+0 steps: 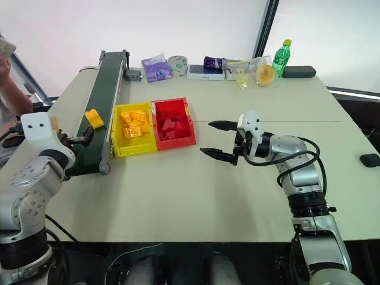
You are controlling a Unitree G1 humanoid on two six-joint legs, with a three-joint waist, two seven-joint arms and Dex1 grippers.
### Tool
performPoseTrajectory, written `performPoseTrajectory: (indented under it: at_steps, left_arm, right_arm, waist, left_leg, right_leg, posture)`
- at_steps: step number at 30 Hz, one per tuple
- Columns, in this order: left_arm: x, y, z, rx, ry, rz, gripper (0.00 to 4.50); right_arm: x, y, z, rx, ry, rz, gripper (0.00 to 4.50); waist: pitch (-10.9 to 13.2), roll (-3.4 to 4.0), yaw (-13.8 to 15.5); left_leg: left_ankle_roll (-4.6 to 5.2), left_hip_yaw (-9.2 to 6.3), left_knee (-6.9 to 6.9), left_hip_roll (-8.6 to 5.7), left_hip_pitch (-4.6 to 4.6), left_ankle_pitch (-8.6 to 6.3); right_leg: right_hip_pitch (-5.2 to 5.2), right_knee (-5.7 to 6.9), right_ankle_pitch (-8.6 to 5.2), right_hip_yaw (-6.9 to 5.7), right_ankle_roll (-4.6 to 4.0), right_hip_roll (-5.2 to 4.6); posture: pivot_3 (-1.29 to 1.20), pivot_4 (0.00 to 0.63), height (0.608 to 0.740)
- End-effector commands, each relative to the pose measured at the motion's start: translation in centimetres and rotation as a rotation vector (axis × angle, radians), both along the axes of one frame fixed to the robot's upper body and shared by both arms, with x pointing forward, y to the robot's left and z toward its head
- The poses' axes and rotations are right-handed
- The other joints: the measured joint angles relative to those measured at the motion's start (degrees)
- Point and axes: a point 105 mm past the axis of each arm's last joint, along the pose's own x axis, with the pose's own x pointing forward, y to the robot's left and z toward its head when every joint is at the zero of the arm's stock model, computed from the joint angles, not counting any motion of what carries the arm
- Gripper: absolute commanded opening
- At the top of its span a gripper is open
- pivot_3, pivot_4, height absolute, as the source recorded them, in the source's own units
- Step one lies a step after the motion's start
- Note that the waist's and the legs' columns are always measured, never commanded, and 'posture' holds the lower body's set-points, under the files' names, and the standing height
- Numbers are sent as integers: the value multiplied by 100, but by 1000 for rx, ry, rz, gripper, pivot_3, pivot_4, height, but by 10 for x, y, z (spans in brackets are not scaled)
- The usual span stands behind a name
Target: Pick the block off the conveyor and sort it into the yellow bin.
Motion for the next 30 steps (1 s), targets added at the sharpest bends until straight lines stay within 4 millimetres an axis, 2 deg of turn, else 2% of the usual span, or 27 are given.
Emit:
performPoseTrajectory:
  at_steps: [1,4,6,10,17,20,24,25,30]
  left_arm:
    - [-2,-3,3,-2,9,47,4449]
    - [1,-12,-1,2,33,41,4449]
    - [1,-6,-5,12,53,98,4449]
    - [5,-11,-4,-2,31,66,4449]
    - [4,-10,-12,-34,53,104,4449]
    - [4,-16,-4,-68,-8,61,3644]
    - [2,-10,-14,-74,56,104,1602]
    - [2,-8,-14,-74,57,113,1272]
    - [2,-11,5,-42,-14,73,1319]
  right_arm:
    - [-2,2,10,11,-42,13,4500]
    - [-3,2,8,11,-39,13,4500]
    - [-3,2,8,13,-38,10,4500]
    - [-4,1,8,14,-38,6,4500]
    - [-5,0,7,13,-36,1,4500]
    - [-6,-1,7,12,-35,-2,4500]
    - [-5,-1,8,12,-36,-2,4500]
    - [-5,-1,8,11,-37,-2,4500]
    - [-4,-1,9,11,-39,-2,4500]
  waist:
    - [0,0,1]
    - [0,0,1]
    - [0,0,2]
    - [0,0,3]
    - [0,0,7]
    - [0,0,5]
    - [0,0,3]
    - [0,0,3]
    - [0,0,3]
  left_leg:
    - [0,0,0,0,0,0]
    - [0,0,0,-1,0,0]
    - [0,0,1,-1,0,0]
    - [0,0,0,-1,0,0]
    - [0,0,1,-2,0,0]
    - [0,0,1,-2,0,0]
    - [0,0,1,-2,0,0]
    - [0,0,1,-2,1,0]
    - [0,0,1,-2,1,0]
  right_leg:
    - [0,0,0,0,0,0]
    - [0,0,0,0,0,2]
    - [0,0,0,0,0,1]
    - [0,0,0,0,0,1]
    - [0,0,0,0,0,0]
    - [1,0,0,0,0,0]
    - [1,0,0,0,0,0]
    - [1,0,0,0,0,0]
    - [1,0,0,0,0,0]
  posture:
    - [0,150,740]
    - [0,150,740]
    - [0,150,740]
    - [0,150,740]
    - [0,150,740]
    - [0,150,740]
    - [0,150,740]
    - [0,150,740]
    - [0,150,740]
